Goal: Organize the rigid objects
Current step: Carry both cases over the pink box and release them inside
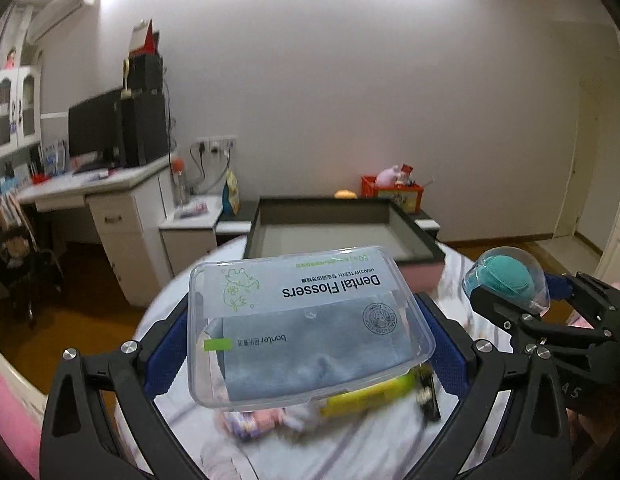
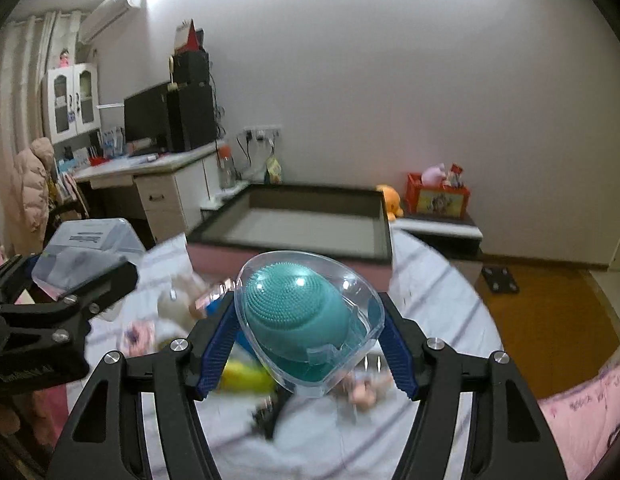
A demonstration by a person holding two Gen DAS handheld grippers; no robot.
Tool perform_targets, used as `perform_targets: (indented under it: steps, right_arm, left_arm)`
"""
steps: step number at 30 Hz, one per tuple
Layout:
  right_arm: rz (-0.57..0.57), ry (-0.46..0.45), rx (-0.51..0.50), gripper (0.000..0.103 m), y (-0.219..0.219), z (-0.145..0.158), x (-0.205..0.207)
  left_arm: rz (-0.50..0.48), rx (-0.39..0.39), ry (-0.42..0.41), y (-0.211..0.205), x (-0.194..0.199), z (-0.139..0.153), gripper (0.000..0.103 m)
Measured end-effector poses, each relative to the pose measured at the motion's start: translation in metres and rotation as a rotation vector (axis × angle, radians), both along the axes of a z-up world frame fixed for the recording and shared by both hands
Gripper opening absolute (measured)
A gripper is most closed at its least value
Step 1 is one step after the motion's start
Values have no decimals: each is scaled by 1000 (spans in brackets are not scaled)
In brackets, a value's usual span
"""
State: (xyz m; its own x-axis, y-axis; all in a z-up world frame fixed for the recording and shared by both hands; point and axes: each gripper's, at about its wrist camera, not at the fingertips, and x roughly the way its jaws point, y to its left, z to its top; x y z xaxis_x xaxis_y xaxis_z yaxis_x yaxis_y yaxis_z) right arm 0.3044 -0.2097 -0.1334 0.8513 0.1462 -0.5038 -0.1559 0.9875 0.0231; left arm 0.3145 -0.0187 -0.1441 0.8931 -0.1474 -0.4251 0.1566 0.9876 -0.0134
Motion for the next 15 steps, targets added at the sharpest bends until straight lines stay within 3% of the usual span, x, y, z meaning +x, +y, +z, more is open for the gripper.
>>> perform_targets:
  steps: [10, 15]
  right_arm:
    - [-8, -72, -9, 68, 3, 34, 64]
    - [-18, -61, -18, 68, 1, 38, 111]
  left_arm:
    - [10, 48, -92, -5, 72, 36, 102]
    - [-4, 48, -45, -11, 132, 33, 102]
